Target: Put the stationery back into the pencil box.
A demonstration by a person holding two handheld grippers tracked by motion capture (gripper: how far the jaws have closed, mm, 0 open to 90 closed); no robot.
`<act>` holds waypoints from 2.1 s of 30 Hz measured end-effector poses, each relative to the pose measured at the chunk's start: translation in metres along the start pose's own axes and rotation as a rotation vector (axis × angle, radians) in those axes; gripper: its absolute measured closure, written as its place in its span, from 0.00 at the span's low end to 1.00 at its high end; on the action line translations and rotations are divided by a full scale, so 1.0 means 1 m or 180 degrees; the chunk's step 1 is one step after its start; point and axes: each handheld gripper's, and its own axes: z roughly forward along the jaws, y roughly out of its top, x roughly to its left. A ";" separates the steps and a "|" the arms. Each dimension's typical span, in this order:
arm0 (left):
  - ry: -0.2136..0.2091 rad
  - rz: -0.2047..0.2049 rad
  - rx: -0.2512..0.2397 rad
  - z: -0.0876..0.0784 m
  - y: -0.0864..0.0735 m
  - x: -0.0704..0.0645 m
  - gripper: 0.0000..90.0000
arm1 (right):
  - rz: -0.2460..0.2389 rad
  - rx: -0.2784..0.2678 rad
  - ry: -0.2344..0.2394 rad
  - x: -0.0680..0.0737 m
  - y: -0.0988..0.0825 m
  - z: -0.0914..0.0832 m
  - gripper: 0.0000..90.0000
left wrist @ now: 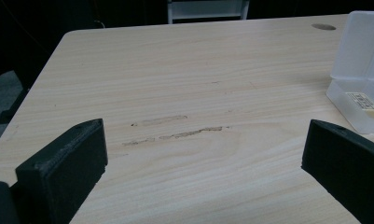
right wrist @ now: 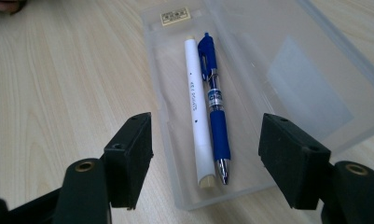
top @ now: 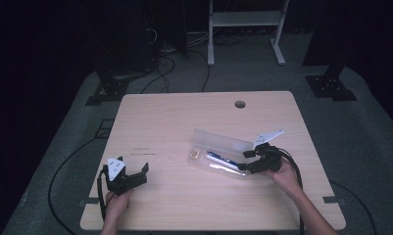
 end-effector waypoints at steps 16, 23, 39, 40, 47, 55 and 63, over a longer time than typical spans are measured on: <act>0.0002 0.0014 0.0003 0.000 0.000 0.000 0.00 | 0.0067 -0.0063 0.0010 0.000 -0.015 -0.009 0.38; -0.0002 0.0008 0.0002 0.000 0.000 0.000 0.00 | 0.0116 -0.0131 -0.0025 -0.002 -0.020 -0.016 0.37; 0.0005 0.0017 0.0005 0.000 0.000 -0.001 0.00 | 0.0153 -0.0077 -0.0123 -0.001 -0.042 -0.026 0.36; 0.0006 0.0018 0.0005 0.000 0.000 -0.001 0.00 | 0.0155 -0.0085 -0.0115 0.000 -0.043 -0.027 0.36; 0.0009 0.0028 0.0010 0.000 0.000 -0.001 0.00 | 0.0133 -0.0073 -0.0145 0.004 -0.050 -0.032 0.36; 0.0008 0.0024 0.0004 0.000 0.000 -0.001 0.00 | 0.0130 -0.0092 -0.0152 0.008 -0.056 -0.036 0.35; 0.0009 0.0023 0.0010 0.000 0.000 -0.001 0.00 | 0.0186 -0.0093 -0.0184 0.005 -0.066 -0.041 0.35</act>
